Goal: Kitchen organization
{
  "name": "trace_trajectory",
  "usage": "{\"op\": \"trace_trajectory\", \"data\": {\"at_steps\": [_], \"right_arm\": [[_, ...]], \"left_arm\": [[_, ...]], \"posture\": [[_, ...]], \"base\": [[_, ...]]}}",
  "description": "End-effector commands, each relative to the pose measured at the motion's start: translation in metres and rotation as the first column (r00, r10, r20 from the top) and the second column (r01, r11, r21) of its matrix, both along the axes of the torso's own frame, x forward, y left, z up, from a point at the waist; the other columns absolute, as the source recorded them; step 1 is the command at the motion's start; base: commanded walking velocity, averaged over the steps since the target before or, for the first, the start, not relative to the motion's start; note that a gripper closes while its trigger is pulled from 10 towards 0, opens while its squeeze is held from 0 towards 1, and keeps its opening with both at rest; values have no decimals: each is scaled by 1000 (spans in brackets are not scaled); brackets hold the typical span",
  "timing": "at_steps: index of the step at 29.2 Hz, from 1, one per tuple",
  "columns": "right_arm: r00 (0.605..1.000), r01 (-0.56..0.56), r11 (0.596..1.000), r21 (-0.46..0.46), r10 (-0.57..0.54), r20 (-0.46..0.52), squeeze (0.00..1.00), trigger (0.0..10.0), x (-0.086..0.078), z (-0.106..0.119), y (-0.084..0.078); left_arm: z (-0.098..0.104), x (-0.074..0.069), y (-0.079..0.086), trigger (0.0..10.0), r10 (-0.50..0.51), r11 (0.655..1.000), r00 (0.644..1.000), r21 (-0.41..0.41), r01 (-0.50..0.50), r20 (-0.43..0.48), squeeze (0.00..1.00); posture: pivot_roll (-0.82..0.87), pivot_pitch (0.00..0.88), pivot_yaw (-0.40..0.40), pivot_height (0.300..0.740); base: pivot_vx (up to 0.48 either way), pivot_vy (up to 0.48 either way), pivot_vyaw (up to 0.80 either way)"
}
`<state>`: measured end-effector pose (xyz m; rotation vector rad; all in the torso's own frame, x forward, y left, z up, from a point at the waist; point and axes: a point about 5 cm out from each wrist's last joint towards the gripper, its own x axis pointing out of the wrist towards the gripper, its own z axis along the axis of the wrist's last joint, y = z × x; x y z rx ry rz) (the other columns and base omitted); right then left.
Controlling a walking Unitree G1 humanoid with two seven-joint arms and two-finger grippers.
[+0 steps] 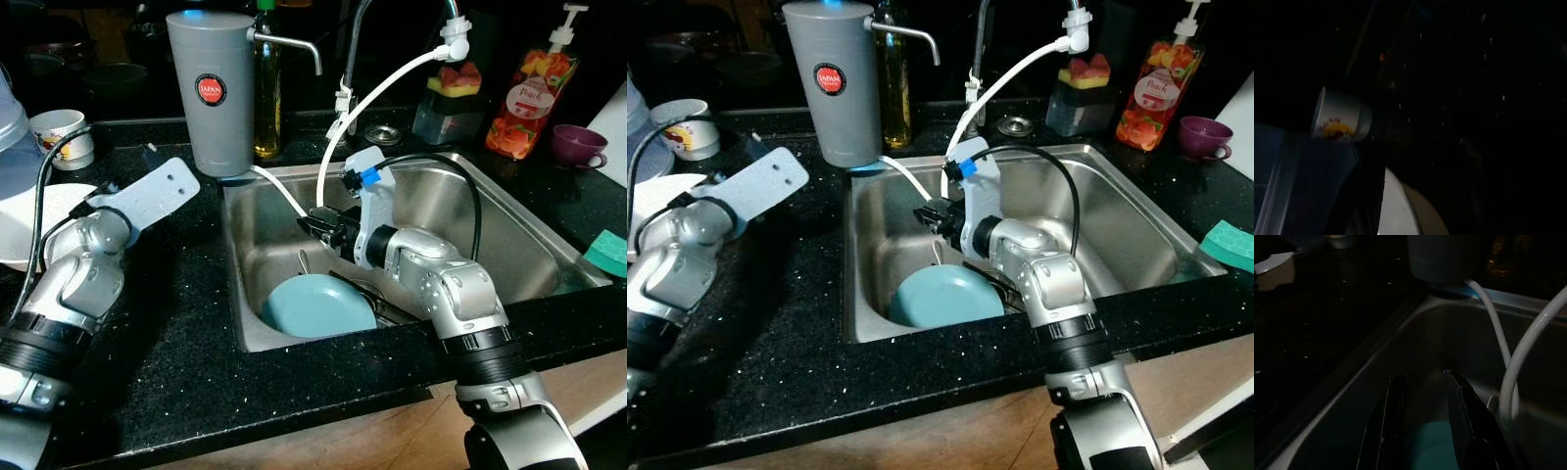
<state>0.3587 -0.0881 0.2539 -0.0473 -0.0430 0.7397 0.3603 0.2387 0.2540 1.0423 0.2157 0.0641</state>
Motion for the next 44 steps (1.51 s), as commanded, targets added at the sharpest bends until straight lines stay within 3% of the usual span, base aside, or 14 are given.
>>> {"op": "trace_trajectory", "data": {"at_steps": [1,8,15,16,17,29,35,36,38,40,41,44], "right_arm": [[1000,-16,1000,-10,16,-17,0,10000,-2,-3,1],[1000,-16,1000,-20,16,-15,0,10000,-3,-2,0],[1000,-16,1000,-25,16,-13,0,10000,-2,-2,-1],[1000,-16,1000,-27,16,-12,0,10000,-2,-1,-1],[1000,-16,999,-29,16,-11,0,10000,-2,-1,-1],[1000,-12,999,-40,12,-10,0,10000,-2,-2,-3],[1000,-8,999,-38,7,-12,0,10000,-1,-1,-5],[1000,-4,999,-32,3,-12,0,10000,-1,0,-6],[1000,21,1000,4,-21,-6,0,10000,1,4,-8],[999,47,997,58,-47,-1,0,10000,3,10,-11],[999,47,997,58,-47,-1,0,10000,3,10,-11],[997,70,983,169,-73,8,0,10000,6,21,-17]], "left_arm": [[-1,-4,8,10000,41,999,999,18,-40,-25,0],[-8,-6,15,10000,80,997,995,-11,-81,-68,0],[-12,-7,16,10000,96,990,991,-93,-105,-92,0],[-13,-7,16,1686,97,989,991,-101,-107,-97,0],[-13,-7,16,0,95,988,990,-112,-106,-100,0],[-16,-8,11,0,57,986,991,-148,-75,-120,0],[-17,-7,-10,0,-65,984,992,-170,46,-109,0],[-17,-6,-22,0,-149,978,984,-160,132,-102,0],[-12,-9,-51,0,-371,925,926,-113,363,-61,0],[-5,-14,-70,0,-501,862,866,-81,500,18,0],[-5,-14,-70,0,-501,862,866,-81,500,18,0],[-4,-26,-92,0,-667,743,742,-17,669,66,0]], "posture": [[-12,72,-1,740],[-15,71,3,740],[-14,69,1,740],[-15,68,1,740],[-14,68,0,740],[-16,67,2,740],[-17,68,-1,740],[-17,68,-1,740],[-17,68,-1,740],[-19,64,-3,740],[-19,64,-3,740],[-16,61,-6,740]], "base": [[0,0,0],[0,0,0],[0,0,0],[0,0,0],[0,0,0],[0,0,0],[0,0,0],[0,0,0],[0,0,0],[0,0,0],[0,0,0],[0,0,0]]}}
